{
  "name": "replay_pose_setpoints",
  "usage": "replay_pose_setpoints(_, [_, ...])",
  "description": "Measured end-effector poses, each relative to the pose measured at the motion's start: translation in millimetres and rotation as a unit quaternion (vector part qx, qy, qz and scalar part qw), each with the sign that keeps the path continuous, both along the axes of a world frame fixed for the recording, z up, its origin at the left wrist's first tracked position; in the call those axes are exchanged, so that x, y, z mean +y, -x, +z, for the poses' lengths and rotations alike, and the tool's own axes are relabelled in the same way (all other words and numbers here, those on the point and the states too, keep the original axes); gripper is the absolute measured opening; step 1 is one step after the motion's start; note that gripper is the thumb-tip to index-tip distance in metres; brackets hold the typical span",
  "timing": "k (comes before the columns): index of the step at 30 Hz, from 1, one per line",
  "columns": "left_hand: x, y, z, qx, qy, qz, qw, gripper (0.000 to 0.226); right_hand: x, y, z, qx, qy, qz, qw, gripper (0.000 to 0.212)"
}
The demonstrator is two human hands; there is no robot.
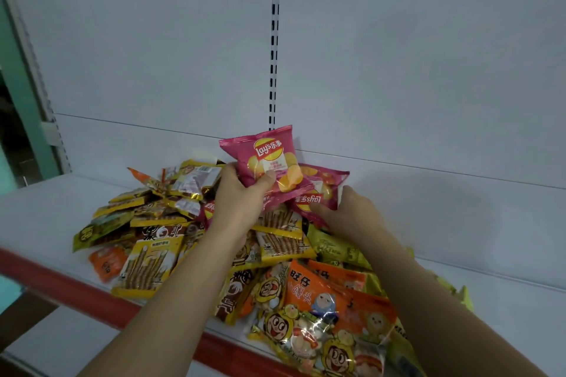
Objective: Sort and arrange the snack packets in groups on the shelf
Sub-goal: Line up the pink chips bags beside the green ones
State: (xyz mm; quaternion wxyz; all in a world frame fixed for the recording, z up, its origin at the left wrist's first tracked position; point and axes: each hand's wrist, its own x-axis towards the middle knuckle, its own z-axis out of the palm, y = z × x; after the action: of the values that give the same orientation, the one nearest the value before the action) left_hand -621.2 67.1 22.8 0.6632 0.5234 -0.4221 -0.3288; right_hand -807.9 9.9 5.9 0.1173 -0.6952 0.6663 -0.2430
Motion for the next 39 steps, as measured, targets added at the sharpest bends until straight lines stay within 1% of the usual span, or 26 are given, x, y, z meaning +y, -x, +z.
replay_pose_setpoints(3, [5.7, -10.7, 1.5, 0.005, -0.009, 0.019, 1.0, 0.039, -7.8, -0.6, -2.9, -0.042, 0.022, 0.006, 0.999, 0.041])
replay_pose_setpoints(5, [9.1, -18.7, 2.1, -0.008, -0.009, 0.04, 0.999, 0.04, -5.5, 0.3, 2.4, -0.063, 0.073, 0.009, 0.995, 0.037])
replay_pose_setpoints(7, [10.8, -24.4, 2.0, -0.043, -0.003, 0.063, 0.997, 0.042, 4.4, 2.8, 13.5, -0.13, 0.147, 0.005, 0.981, 0.037])
replay_pose_setpoints(9, [11.7, -28.7, 1.1, -0.063, 0.003, 0.067, 0.996, 0.043, 16.6, 3.5, 26.7, -0.227, 0.188, 0.012, 0.955, 0.043])
replay_pose_setpoints(11, [13.4, -31.3, 1.9, -0.065, 0.0, 0.048, 0.997, 0.041, 27.8, -0.7, 36.5, -0.329, 0.17, 0.085, 0.925, 0.048])
replay_pose_setpoints(12, [13.7, -32.5, 2.5, -0.062, 0.0, 0.033, 0.998, 0.04, 34.2, -7.0, 39.2, -0.362, 0.141, 0.135, 0.911, 0.047])
replay_pose_setpoints(13, [13.4, -33.6, 3.2, -0.054, -0.001, 0.014, 0.998, 0.038, 39.7, -15.1, 40.3, -0.362, 0.117, 0.177, 0.907, 0.045])
replay_pose_setpoints(14, [14.2, -34.7, 4.4, -0.04, -0.001, -0.007, 0.999, 0.035, 43.5, -23.2, 40.0, -0.336, 0.109, 0.204, 0.913, 0.045])
replay_pose_setpoints(16, [19.9, -39.5, 9.9, 0.015, -0.01, -0.052, 0.998, 0.032, 48.2, -41.2, 40.9, -0.272, 0.121, 0.216, 0.93, 0.043])
replay_pose_setpoints(17, [23.2, -45.0, 12.0, 0.045, -0.02, -0.076, 0.996, 0.04, 49.4, -50.2, 42.5, -0.253, 0.127, 0.216, 0.934, 0.043])
replay_pose_setpoints(18, [26.6, -52.6, 14.4, 0.055, -0.03, -0.096, 0.993, 0.053, 50.6, -59.4, 44.5, -0.24, 0.128, 0.218, 0.937, 0.045])
replay_pose_setpoints(20, [31.8, -72.1, 18.8, 0.04, -0.048, -0.109, 0.992, 0.08, 52.6, -78.5, 47.0, -0.218, 0.124, 0.225, 0.942, 0.047])
replay_pose_setpoints(21, [33.4, -82.5, 20.6, 0.029, -0.058, -0.108, 0.992, 0.088, 53.0, -88.3, 46.9, -0.208, 0.115, 0.232, 0.943, 0.048])
replay_pose_setpoints(22, [33.9, -93.6, 21.6, 0.022, -0.068, -0.111, 0.991, 0.09, 53.7, -98.3, 46.7, -0.194, 0.109, 0.237, 0.946, 0.049])
replay_pose_setpoints(24, [34.7, -114.6, 21.9, 0.019, -0.069, -0.12, 0.99, 0.082, 56.9, -115.0, 45.8, -0.166, 0.103, 0.245, 0.95, 0.053])
replay_pose_setpoints(27, [30.6, -147.1, 17.3, 0.02, -0.056, -0.097, 0.993, 0.072, 64.7, -134.9, 44.5, -0.186, 0.076, 0.245, 0.948, 0.061])
replay_pose_setpoints(29, [26.2, -168.7, 12.2, 0.044, -0.048, -0.084, 0.994, 0.068, 63.3, -145.1, 41.6, -0.188, 0.095, 0.188, 0.959, 0.063])
replay_pose_setpoints(30, [24.2, -178.0, 9.6, 0.058, -0.044, -0.081, 0.994, 0.067, 58.4, -148.2, 38.8, -0.165, 0.112, 0.141, 0.97, 0.063])
replay_pose_setpoints(32, [22.3, -192.6, 4.9, 0.078, -0.039, -0.075, 0.993, 0.069, 47.5, -151.2, 32.0, -0.05, 0.113, 0.059, 0.991, 0.07])
replay_pose_setpoints(33, [22.3, -197.8, 3.1, 0.085, -0.038, -0.076, 0.993, 0.069, 42.9, -152.8, 27.5, 0.008, 0.085, 0.041, 0.996, 0.077])
replay_pose_setpoints(35, [21.1, -206.8, -0.7, 0.098, -0.035, -0.079, 0.991, 0.07, 35.4, -157.9, 16.8, 0.076, 0.008, 0.028, 0.997, 0.092])
replay_pose_setpoints(36, [20.5, -209.7, -1.9, 0.1, -0.032, -0.08, 0.991, 0.071, 34.0, -160.6, 13.1, 0.095, -0.016, 0.026, 0.995, 0.092])
replay_pose_setpoints(37, [20.0, -212.0, -2.7, 0.095, -0.03, -0.077, 0.992, 0.072, 33.3, -162.7, 10.8, 0.104, -0.024, 0.026, 0.994, 0.086])
replay_pose_setpoints(39, [19.7, -214.4, -3.7, 0.075, -0.023, -0.065, 0.995, 0.073, 33.4, -166.3, 9.0, 0.088, -0.007, 0.03, 0.996, 0.065])
